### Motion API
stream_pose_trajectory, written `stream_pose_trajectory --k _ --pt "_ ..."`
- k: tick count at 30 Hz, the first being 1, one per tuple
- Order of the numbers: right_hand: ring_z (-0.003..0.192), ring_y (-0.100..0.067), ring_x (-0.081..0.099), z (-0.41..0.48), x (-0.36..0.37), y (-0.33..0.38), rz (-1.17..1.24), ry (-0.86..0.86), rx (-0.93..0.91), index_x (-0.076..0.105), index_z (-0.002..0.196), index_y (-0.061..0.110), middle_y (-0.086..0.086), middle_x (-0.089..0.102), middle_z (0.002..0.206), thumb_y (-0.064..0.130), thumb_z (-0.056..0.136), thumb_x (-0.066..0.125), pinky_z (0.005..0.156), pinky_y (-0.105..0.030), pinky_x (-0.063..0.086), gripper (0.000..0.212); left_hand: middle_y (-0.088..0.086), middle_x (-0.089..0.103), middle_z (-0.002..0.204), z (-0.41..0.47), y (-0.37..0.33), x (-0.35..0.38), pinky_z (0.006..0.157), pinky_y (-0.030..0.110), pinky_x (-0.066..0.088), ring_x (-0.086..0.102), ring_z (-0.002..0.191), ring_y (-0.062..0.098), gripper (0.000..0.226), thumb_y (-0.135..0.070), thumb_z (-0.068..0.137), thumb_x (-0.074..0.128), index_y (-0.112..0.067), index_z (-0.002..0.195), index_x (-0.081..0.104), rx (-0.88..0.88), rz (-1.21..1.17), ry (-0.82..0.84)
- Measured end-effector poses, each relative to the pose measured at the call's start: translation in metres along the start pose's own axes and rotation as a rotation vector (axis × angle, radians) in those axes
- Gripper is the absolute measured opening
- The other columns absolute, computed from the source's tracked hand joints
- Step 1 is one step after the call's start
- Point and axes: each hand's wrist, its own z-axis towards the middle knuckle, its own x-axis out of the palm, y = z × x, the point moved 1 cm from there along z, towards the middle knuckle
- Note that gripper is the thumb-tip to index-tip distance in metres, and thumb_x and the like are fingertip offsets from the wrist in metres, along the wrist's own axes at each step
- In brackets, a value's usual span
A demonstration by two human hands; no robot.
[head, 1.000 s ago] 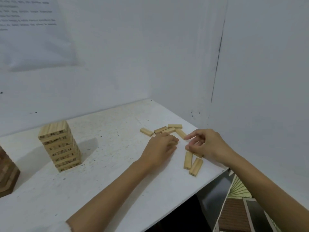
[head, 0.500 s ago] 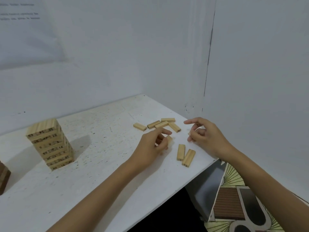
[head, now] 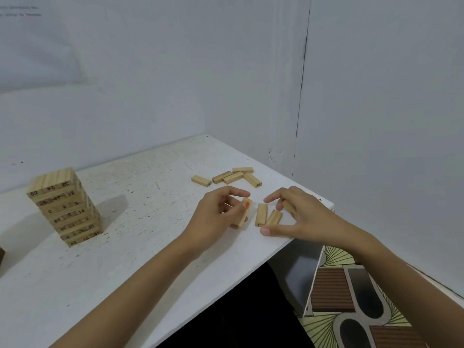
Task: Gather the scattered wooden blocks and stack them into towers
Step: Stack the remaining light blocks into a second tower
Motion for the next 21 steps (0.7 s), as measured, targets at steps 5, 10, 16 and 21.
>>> stream_pose_trajectory --k 5,10,16,21 --pt "0.095 0.004 0.049 -0.001 -0.002 -0.001 0.025 -0.012 -0.007 0.050 0.116 0.043 0.017 0.052 0.105 0.049 0.069 0.080 0.071 -0.010 0.035 0.055 0.002 0.065 0.076 -0.004 0.001 -0.005 0.074 0.035 0.058 0.067 0.086 0.031 0.013 -0.020 0.090 0.065 -0.020 0.103 0.068 -0.037 -0.002 -0.012" --pt "0.069 0.015 0.049 0.005 -0.001 0.009 0.219 -0.151 -0.096 0.055 0.116 0.029 0.011 0.057 0.100 0.028 0.067 0.087 0.062 -0.006 0.037 0.059 -0.002 0.064 0.077 -0.008 0.003 -0.016 0.085 0.042 0.057 0.067 0.089 0.030 0.014 -0.016 0.090 0.064 -0.023 0.102 0.068 -0.077 -0.022 -0.048" --pt "0.069 0.013 0.049 0.029 0.013 0.038 0.266 -0.053 -0.210 0.055 0.117 0.029 0.008 0.060 0.103 0.027 0.067 0.088 0.064 -0.006 0.037 0.060 -0.003 0.066 0.077 -0.018 0.007 -0.038 0.088 0.036 0.056 0.069 0.090 0.023 0.024 -0.007 0.089 0.057 -0.022 0.104 0.068 -0.111 -0.020 -0.118" --pt "0.077 0.013 0.048 0.058 0.036 0.064 0.252 0.066 -0.278 0.053 0.118 0.034 0.010 0.060 0.105 0.028 0.067 0.088 0.066 -0.006 0.036 0.061 0.019 0.065 0.088 -0.034 0.009 -0.067 0.065 0.019 0.054 0.065 0.073 0.012 0.022 -0.004 0.091 0.056 -0.016 0.104 0.068 -0.137 -0.006 -0.211"
